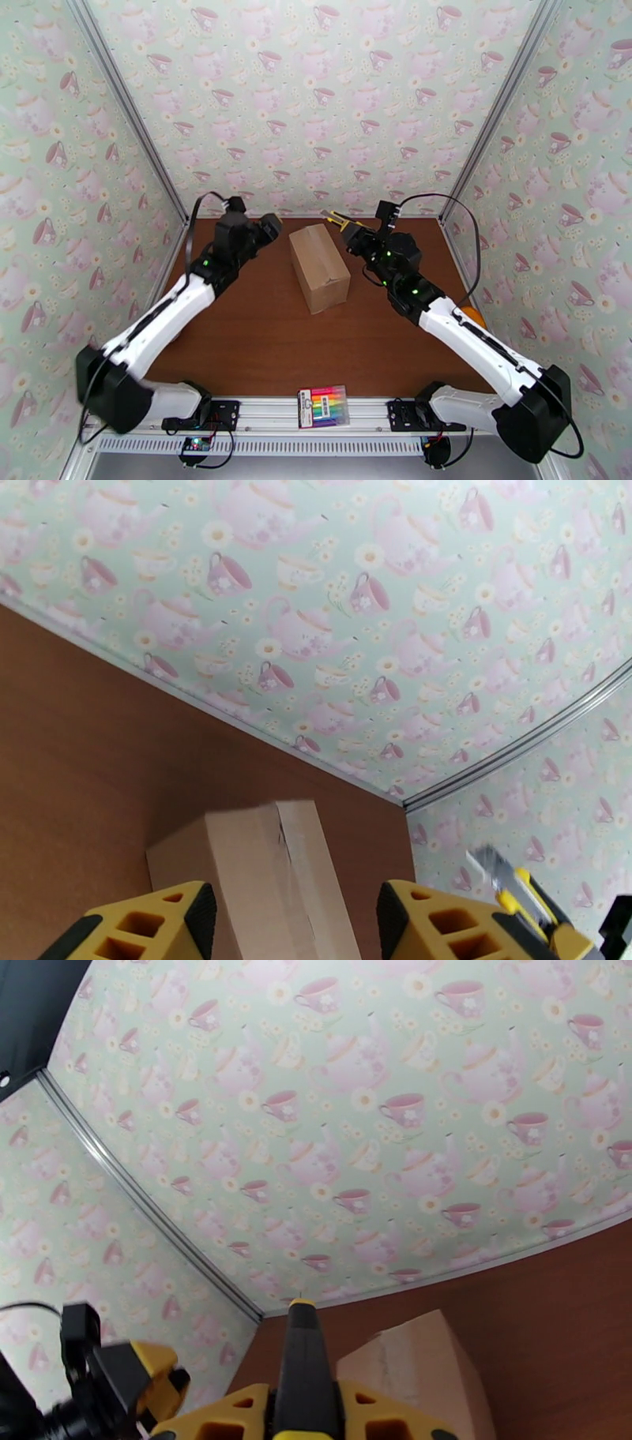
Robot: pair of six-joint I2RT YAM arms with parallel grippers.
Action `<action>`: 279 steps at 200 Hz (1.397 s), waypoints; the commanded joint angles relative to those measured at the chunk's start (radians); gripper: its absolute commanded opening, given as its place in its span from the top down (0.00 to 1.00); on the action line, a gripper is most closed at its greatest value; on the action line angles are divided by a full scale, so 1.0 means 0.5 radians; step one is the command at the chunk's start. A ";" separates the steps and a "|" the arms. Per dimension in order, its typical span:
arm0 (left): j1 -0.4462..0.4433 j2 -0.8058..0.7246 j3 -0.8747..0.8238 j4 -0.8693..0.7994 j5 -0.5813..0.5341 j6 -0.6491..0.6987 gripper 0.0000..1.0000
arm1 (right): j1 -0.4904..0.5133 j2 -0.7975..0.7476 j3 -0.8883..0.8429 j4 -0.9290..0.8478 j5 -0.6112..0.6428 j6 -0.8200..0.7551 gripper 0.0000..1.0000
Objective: Unpack the express box
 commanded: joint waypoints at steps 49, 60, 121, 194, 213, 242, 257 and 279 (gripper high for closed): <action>0.159 1.059 0.848 -0.015 0.536 0.245 0.43 | -0.095 -0.102 0.102 -0.338 -0.175 -0.165 1.00; 0.169 1.192 0.984 -0.046 0.603 0.264 0.44 | -0.107 -0.118 0.103 -0.364 -0.195 -0.174 1.00; 0.140 1.408 1.094 -0.060 0.737 0.316 0.47 | -0.127 -0.229 0.023 -0.488 -0.245 -0.164 1.00; -0.073 1.303 0.877 -0.018 0.729 0.388 0.47 | -0.100 -0.587 -0.197 -0.693 -0.255 -0.086 1.00; -0.126 1.252 0.775 0.036 0.711 0.378 0.47 | -0.082 -0.731 -0.247 -0.745 -0.235 -0.069 1.00; -0.223 1.162 0.636 0.149 0.676 0.358 0.47 | -0.027 -0.864 -0.301 -0.842 -0.222 -0.049 1.00; -0.274 1.127 0.602 0.171 0.639 0.367 0.47 | 0.009 -0.923 -0.315 -0.907 -0.198 -0.043 1.00; -0.285 1.040 0.537 0.179 0.544 0.342 0.47 | 0.062 -0.998 -0.329 -0.993 -0.124 -0.050 1.00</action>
